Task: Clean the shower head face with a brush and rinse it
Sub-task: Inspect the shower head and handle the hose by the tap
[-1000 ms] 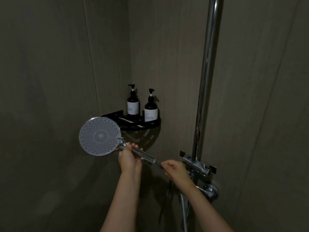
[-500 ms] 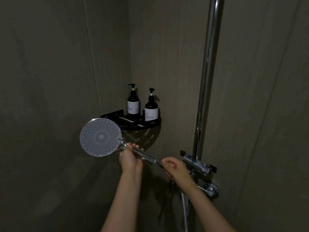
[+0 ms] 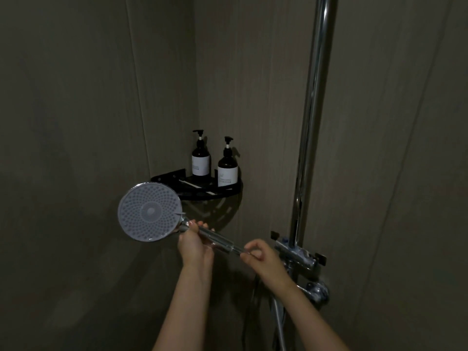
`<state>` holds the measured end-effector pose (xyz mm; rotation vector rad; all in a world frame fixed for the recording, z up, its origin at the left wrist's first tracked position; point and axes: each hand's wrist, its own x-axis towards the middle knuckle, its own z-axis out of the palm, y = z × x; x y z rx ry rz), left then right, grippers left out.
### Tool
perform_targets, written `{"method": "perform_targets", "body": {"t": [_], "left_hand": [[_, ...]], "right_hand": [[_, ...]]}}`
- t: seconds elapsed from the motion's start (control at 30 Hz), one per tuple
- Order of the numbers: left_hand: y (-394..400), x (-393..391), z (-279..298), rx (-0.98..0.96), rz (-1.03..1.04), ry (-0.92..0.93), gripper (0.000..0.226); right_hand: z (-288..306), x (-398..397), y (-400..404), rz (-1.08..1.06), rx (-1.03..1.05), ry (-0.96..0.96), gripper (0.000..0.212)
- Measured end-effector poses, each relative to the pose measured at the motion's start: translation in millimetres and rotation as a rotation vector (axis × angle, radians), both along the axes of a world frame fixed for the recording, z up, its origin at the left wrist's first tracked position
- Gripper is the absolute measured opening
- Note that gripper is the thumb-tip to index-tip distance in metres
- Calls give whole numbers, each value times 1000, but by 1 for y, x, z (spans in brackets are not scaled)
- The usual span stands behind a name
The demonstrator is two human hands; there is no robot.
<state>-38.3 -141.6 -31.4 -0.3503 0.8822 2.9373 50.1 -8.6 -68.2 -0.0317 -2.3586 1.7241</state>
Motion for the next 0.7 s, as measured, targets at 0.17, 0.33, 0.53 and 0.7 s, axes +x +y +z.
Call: {"method": "perform_targets", "body": {"t": [0.17,0.33,0.53,0.7], "left_hand": [[4,2,0,-8,19,-4,19],[1,2,-1,6,11,2,16],[1,-3,-4,16,13,-5,21],[3,3,-4,1,-13,-5,15]], "right_hand": [[5,-1,-1,-24,100,-49,22],[4,5,-2,7,115,-22,8],[11,6,-5,19,178,-74,17],[10,8,-11,-37,379,-26,6]]}}
